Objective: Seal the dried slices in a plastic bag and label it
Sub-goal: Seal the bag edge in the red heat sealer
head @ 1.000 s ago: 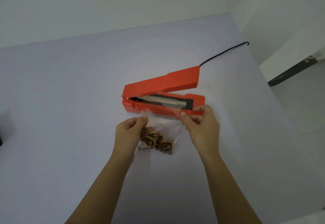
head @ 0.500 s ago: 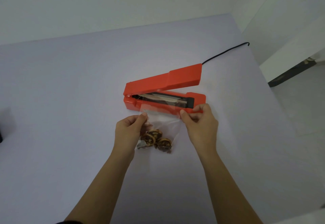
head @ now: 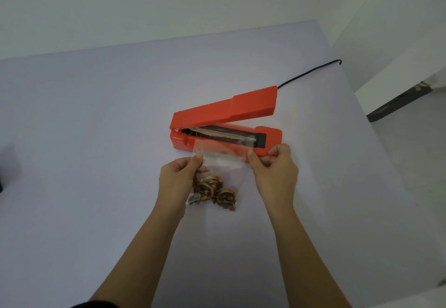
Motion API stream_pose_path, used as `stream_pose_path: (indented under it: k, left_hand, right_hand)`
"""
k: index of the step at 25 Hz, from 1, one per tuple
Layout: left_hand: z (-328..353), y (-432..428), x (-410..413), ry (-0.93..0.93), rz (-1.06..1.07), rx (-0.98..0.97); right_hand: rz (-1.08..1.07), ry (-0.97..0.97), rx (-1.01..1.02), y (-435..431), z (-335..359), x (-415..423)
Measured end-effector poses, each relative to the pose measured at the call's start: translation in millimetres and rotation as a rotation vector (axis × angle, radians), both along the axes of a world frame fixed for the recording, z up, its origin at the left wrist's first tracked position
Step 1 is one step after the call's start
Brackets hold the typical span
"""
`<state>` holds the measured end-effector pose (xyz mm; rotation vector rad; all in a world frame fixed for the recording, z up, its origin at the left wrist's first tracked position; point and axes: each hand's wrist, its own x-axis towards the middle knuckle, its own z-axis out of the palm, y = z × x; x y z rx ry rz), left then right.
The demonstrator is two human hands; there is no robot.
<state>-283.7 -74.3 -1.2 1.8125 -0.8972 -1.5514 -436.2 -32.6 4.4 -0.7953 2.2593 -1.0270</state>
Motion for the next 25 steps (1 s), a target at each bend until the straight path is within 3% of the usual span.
stream_pose_path:
  k: [4,8,10,14,17,25]
  left_hand:
    - [1.0,-1.9,-1.1,0.001,-0.014,-0.001]
    - [0.1,-1.6,-0.9,-0.007,-0.015,0.003]
    - [0.3,-1.5,-0.7,-0.005,-0.003,0.007]
    - [0.8,-0.9,-1.1,-0.006,0.001,0.012]
    - [-0.5,-1.3,-1.3,-0.010,-0.001,0.014]
    - [-3.8,-3.6,0.2,0.009,-0.009,0.013]
  right_hand:
    - [0.021,0.180,-0.040,1.0,22.3,-6.1]
    - [0.072,0.515,-0.594,-11.5,76.9,-18.1]
    - [0.260,0.594,-0.687,-21.3,98.3,-21.1]
    - [0.639,0.673,-0.439,-32.4,103.3,-16.1]
    - [0.691,0.728,-0.280,-28.5,83.2,-20.9]
    - [0.682,0.620,0.107,-11.3,17.6,-43.2]
